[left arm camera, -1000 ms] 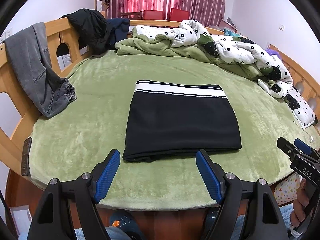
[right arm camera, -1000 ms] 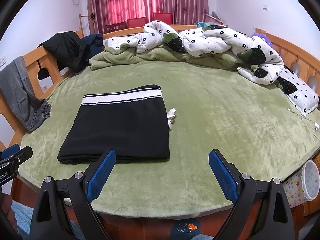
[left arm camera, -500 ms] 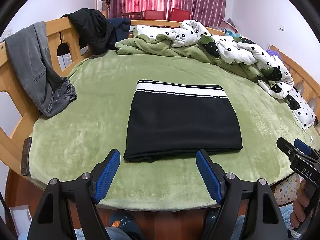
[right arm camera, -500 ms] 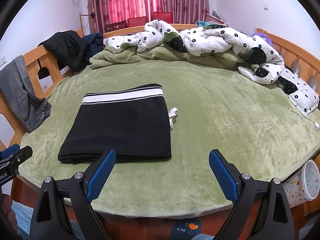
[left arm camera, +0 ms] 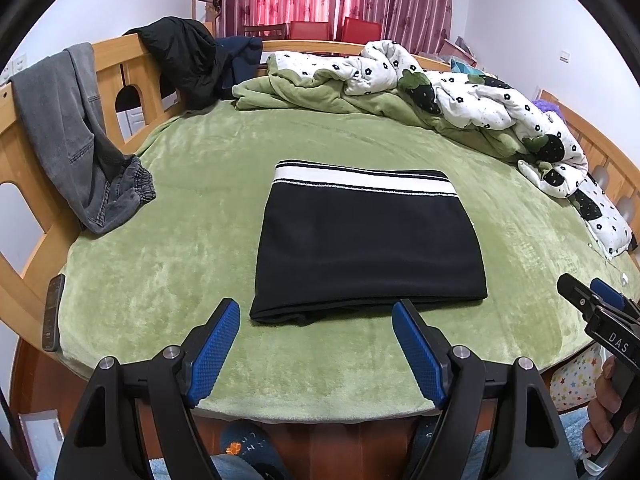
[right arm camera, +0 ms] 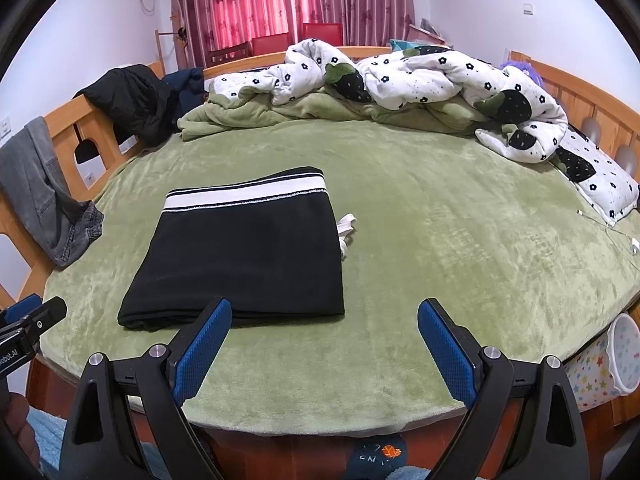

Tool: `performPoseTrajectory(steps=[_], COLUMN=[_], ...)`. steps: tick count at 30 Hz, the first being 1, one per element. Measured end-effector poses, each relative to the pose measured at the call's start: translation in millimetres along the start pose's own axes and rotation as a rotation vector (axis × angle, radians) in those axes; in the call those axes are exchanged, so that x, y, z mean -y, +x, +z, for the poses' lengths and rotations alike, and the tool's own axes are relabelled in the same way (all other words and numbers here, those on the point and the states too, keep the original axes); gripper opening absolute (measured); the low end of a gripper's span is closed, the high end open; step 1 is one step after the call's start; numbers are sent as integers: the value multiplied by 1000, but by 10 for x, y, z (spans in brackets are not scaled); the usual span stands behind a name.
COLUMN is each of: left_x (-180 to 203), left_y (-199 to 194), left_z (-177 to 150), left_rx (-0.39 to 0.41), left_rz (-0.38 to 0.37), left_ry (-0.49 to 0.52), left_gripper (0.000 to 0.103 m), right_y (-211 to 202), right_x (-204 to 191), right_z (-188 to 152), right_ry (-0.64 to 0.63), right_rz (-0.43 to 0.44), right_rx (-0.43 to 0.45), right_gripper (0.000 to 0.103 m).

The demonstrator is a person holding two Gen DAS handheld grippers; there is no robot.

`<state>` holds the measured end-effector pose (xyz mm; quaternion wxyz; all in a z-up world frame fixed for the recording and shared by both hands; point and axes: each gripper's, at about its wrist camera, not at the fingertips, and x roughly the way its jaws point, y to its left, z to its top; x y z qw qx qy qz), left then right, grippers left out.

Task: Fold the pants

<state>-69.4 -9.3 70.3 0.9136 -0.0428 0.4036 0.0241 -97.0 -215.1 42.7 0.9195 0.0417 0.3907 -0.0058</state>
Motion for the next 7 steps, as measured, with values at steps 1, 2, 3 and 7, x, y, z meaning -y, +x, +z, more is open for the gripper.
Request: performPoseTrajectory(steps=[1,2,3,7], left_x=[1,2,1,28], left_y=[-2,0,2,-9], left_z=[-2,-2,-1,-7], left_rx=[1,0,-1,7], left_rz=[-1,-1,0,-4], left_ry=[-1,-3,-3,11], left_gripper=[78,78,78,78], right_y=[0,1,1,0], right_x=[8,7,5,7], right_z=[-1,-2,-4,-3], right_ry=[0,-1,-1,0], right_rz=[1,-2,-4,-2], right_rx=[1,1,1,0], right_gripper=[93,93,93,93])
